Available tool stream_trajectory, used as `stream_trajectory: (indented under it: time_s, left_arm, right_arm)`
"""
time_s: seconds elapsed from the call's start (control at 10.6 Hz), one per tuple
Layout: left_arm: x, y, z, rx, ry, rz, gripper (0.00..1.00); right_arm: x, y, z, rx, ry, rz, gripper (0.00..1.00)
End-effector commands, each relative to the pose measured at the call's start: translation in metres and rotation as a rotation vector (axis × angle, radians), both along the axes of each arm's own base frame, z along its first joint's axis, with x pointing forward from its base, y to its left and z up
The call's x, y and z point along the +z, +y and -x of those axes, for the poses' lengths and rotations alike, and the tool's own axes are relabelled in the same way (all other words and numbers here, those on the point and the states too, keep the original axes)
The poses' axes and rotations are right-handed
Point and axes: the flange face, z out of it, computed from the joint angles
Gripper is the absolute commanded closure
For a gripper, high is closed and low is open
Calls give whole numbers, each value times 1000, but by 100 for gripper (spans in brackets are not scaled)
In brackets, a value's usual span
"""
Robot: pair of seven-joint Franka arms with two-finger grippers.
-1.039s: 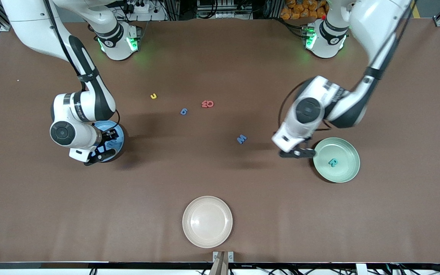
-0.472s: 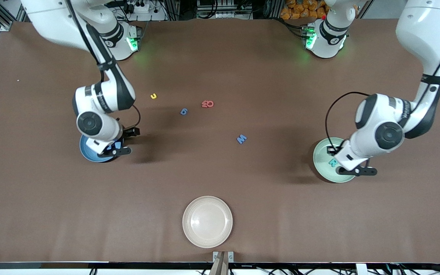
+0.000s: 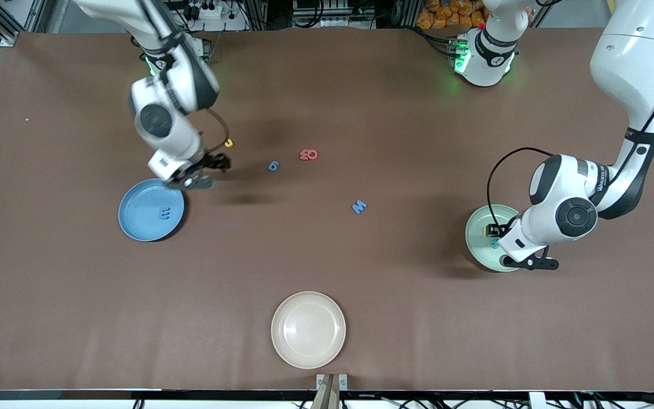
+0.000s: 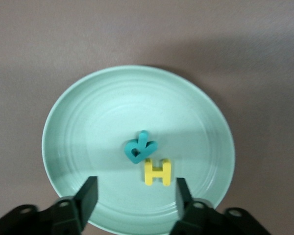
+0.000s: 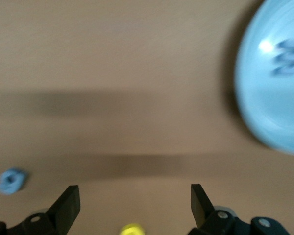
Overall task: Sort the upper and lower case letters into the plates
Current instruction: 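Grasp the yellow u with the right gripper while the left gripper grasps the W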
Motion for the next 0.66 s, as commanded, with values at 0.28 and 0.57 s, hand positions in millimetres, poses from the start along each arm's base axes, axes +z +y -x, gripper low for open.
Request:
stream_trajectory:
  time_s: [0.28, 0.57]
  left_arm:
    - [34, -144, 10, 350, -51, -3, 0]
    - [24, -261, 44, 601, -71, -24, 0]
  right_arm:
    - [-37, 12, 72, -5, -52, -18, 0]
    - [-48, 4, 84, 77, -17, 12, 0]
